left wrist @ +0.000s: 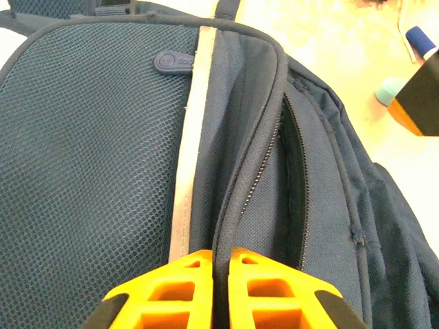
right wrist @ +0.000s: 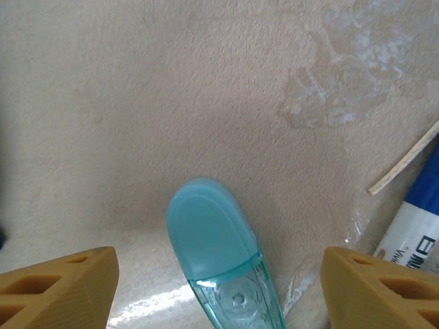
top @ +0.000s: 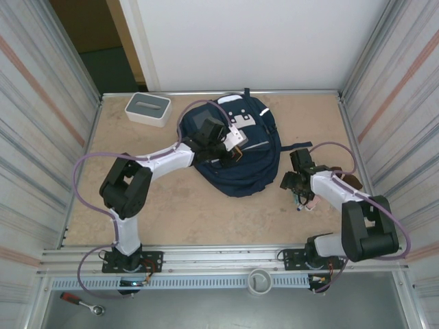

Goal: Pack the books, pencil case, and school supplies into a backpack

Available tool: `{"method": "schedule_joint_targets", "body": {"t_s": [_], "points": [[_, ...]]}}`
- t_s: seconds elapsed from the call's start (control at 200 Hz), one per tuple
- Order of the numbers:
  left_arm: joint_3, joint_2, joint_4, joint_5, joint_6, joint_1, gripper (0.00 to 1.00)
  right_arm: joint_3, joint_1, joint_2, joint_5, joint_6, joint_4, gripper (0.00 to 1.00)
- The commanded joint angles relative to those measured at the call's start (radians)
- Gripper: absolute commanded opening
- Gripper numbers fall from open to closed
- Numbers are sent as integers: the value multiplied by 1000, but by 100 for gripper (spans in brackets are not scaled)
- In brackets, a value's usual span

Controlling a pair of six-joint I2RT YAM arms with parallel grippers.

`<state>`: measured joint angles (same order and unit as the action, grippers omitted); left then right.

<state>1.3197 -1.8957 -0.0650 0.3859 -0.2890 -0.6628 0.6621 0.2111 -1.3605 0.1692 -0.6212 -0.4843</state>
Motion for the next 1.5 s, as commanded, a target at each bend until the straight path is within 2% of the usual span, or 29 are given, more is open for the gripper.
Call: {"method": "schedule_joint_targets", "body": {"t_s": [0.0,0.195,0.386,0.551,0.671,0.777,0.867,0.957,1.172,1.292,1.403,1.498], "points": [[-23,29,77,42,28,17,2,42,27,-34,56,-32,-53,73],[-35,49,102,47,46,17,0,30,43,-66,26,-20,-32,62],[-43,65,121,59,74,17,0,16,80,-53,19,-11,-26,39],[-45,81,143,70,117,25,0,-1,120,72,-7,1,-37,23],[-48,103,178,131,190,55,0,-1,159,227,-90,-1,-6,18],[-45,122,229,195,270,83,0,-11,184,334,-205,-59,116,17],[-14,122,225,213,302,92,0,-14,203,348,-275,-134,263,16],[39,122,189,205,309,95,0,20,231,298,-291,-182,365,16],[164,113,119,203,358,101,0,125,281,88,-232,-301,555,18],[222,109,90,191,374,100,0,226,295,-71,-193,-349,623,23],[257,98,59,171,369,103,0,316,296,-203,-246,-351,684,30],[243,101,69,165,384,109,0,360,302,-226,-264,-291,634,45]]}}
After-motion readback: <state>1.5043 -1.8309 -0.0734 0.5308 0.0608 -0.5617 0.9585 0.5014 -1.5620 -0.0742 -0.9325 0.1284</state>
